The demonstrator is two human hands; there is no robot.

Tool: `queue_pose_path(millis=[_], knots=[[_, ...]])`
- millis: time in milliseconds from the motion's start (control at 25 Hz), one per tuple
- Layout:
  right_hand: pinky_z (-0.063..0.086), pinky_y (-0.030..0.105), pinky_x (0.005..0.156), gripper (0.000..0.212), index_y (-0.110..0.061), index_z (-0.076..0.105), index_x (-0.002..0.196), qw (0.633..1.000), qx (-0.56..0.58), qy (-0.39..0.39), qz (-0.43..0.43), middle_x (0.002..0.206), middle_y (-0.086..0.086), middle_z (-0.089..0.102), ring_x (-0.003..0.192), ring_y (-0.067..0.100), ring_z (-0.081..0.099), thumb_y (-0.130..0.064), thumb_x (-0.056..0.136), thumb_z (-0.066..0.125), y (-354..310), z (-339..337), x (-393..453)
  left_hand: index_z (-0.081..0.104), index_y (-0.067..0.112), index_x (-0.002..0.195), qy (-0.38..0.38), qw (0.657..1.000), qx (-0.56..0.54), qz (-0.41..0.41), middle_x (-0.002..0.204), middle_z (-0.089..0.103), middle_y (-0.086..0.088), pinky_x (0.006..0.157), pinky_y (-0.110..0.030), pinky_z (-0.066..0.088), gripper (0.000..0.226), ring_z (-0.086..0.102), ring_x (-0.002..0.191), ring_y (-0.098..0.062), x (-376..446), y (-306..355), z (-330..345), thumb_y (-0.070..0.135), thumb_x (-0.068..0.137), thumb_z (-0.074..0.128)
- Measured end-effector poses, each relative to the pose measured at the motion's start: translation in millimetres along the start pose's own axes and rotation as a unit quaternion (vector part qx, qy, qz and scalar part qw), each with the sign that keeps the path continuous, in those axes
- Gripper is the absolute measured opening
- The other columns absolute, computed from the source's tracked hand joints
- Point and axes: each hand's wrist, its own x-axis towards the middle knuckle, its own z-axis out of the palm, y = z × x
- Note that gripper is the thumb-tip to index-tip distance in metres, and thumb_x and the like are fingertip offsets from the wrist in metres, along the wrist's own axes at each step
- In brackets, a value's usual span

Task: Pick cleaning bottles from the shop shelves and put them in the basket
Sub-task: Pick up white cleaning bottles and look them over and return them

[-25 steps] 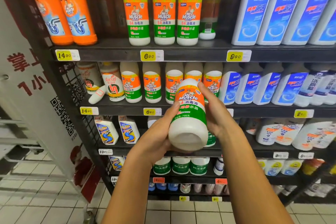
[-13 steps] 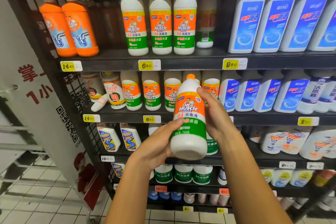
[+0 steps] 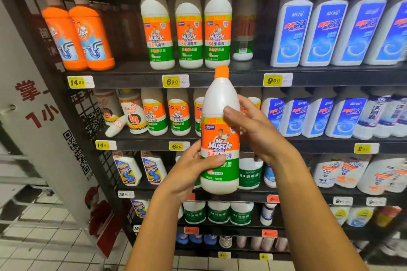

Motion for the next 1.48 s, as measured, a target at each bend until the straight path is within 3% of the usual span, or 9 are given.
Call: queue_pose_path(millis=[200,360,520,640,760,920,1000,1320,1480], knots=[[0.057,0.022,0.074,0.056,-0.03,0.059,0.122,0.997,-0.035,-0.001,-0.066,0.106,-0.011,0.075,0.1,0.011,0.072,-0.019,0.072,0.08,-6,-1,-7,0.056,0.019,0.128,-0.019,0.999,0.036,0.02,0.12,0.071,-0.005,0.091,-0.031,0.054,0.074,0.066,0.114,-0.023,2,0,-5,0.021,0.059,0.085],[0.055,0.023,0.084,0.076,-0.021,0.056,0.13,0.987,-0.091,0.003,-0.132,0.119,-0.006,0.071,0.11,0.01,0.067,-0.009,0.061,0.084,-13,2,-14,0.046,0.03,0.136,-0.025,0.987,0.15,0.055,0.122,0.068,0.014,0.091,-0.02,0.053,0.088,0.063,0.116,-0.007,10,18,-13,0.026,0.059,0.089],[0.052,0.017,0.086,0.077,-0.033,0.056,0.123,0.967,-0.139,0.079,-0.198,0.117,-0.019,0.068,0.108,0.0,0.064,-0.02,0.056,0.092,-20,19,-14,0.025,0.04,0.147,0.075,0.965,0.207,0.14,0.132,0.057,0.021,0.085,-0.007,0.048,0.119,0.058,0.115,0.006,17,15,4,0.028,0.05,0.095],[0.053,0.02,0.079,0.07,-0.049,0.049,0.111,0.942,-0.186,0.199,-0.198,0.107,-0.036,0.061,0.099,-0.008,0.062,-0.047,0.054,0.09,-26,38,-12,0.036,0.031,0.14,0.128,0.957,0.154,0.208,0.124,0.066,0.017,0.09,-0.018,0.053,0.102,0.064,0.114,-0.005,28,-1,30,0.013,0.055,0.091],[0.053,0.022,0.079,0.063,-0.045,0.05,0.114,0.95,-0.213,0.154,-0.167,0.112,-0.025,0.062,0.099,-0.004,0.062,-0.057,0.061,0.082,-36,30,-5,0.05,0.029,0.124,0.089,0.974,0.097,0.185,0.111,0.073,0.01,0.084,-0.021,0.055,0.087,0.069,0.105,-0.015,31,0,25,0.021,0.048,0.092],[0.054,0.024,0.081,0.052,-0.031,0.056,0.13,0.991,-0.118,-0.003,-0.069,0.122,-0.01,0.068,0.105,0.005,0.068,-0.047,0.082,0.066,-57,0,7,0.048,-0.003,0.131,-0.05,0.995,-0.053,0.066,0.115,0.065,-0.026,0.097,-0.056,0.05,0.117,0.063,0.105,-0.04,24,2,8,0.04,0.035,0.099],[0.055,0.032,0.083,0.048,-0.03,0.053,0.135,0.993,-0.097,-0.055,-0.029,0.123,-0.001,0.069,0.107,0.016,0.069,-0.038,0.089,0.065,-58,-5,15,0.047,-0.003,0.131,-0.128,0.986,-0.094,0.05,0.115,0.065,-0.027,0.094,-0.057,0.051,0.108,0.065,0.103,-0.043,26,3,8,0.036,0.044,0.097],[0.054,0.034,0.076,0.047,-0.026,0.059,0.128,0.996,-0.035,-0.08,-0.006,0.111,0.007,0.072,0.095,0.019,0.07,-0.029,0.082,0.067,-49,-9,21,0.053,0.005,0.131,-0.252,0.961,-0.11,0.011,0.121,0.064,-0.022,0.093,-0.051,0.052,0.08,0.065,0.109,-0.039,26,5,6,0.031,0.065,0.089],[0.055,0.023,0.065,0.051,-0.026,0.064,0.126,0.995,-0.062,-0.013,-0.08,0.107,-0.004,0.075,0.093,0.013,0.073,-0.03,0.076,0.073,-59,-2,11,0.041,0.0,0.139,-0.205,0.972,-0.113,0.008,0.133,0.055,-0.028,0.108,-0.059,0.039,0.103,0.052,0.125,-0.044,23,4,3,0.032,0.057,0.093]])
